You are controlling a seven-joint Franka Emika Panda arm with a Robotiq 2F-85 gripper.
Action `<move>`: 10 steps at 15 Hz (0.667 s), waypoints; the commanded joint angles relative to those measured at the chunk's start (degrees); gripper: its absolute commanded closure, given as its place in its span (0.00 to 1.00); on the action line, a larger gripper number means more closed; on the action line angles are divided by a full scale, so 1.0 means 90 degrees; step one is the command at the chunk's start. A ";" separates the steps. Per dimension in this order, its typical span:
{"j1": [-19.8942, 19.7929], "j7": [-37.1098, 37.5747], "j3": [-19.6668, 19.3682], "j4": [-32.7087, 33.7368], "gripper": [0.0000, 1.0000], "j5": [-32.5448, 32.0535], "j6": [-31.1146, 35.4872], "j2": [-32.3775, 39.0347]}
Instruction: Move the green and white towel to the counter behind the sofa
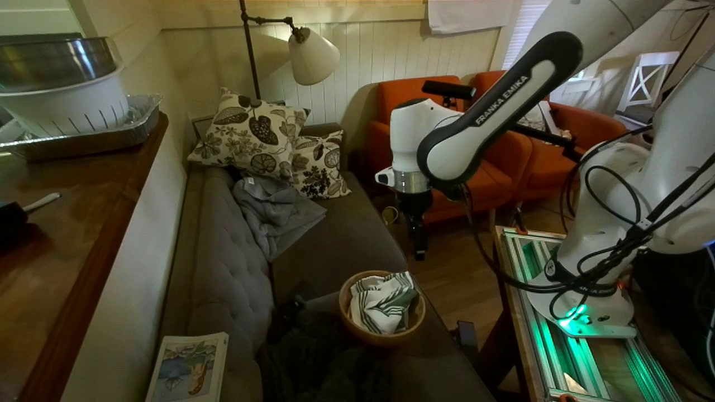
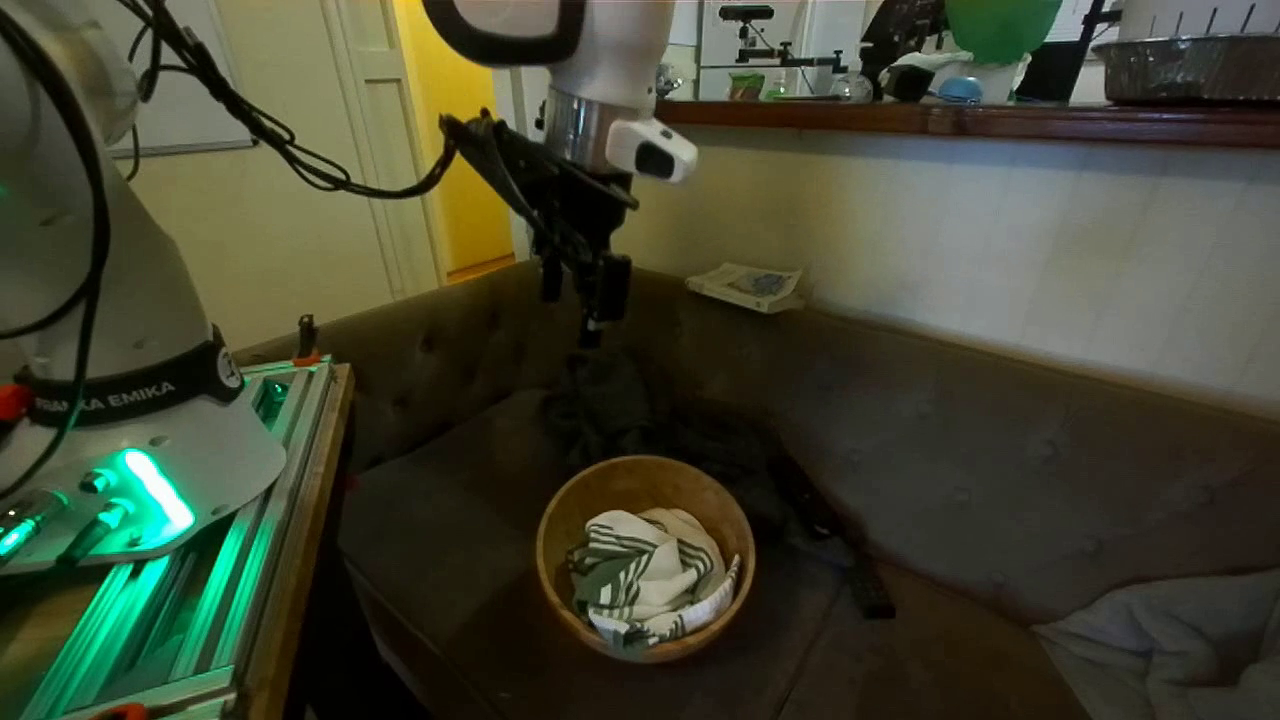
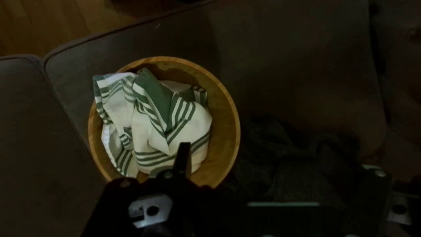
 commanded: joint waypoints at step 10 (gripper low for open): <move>-0.1104 -0.0222 0.0751 0.0890 0.00 0.0965 0.0606 0.2641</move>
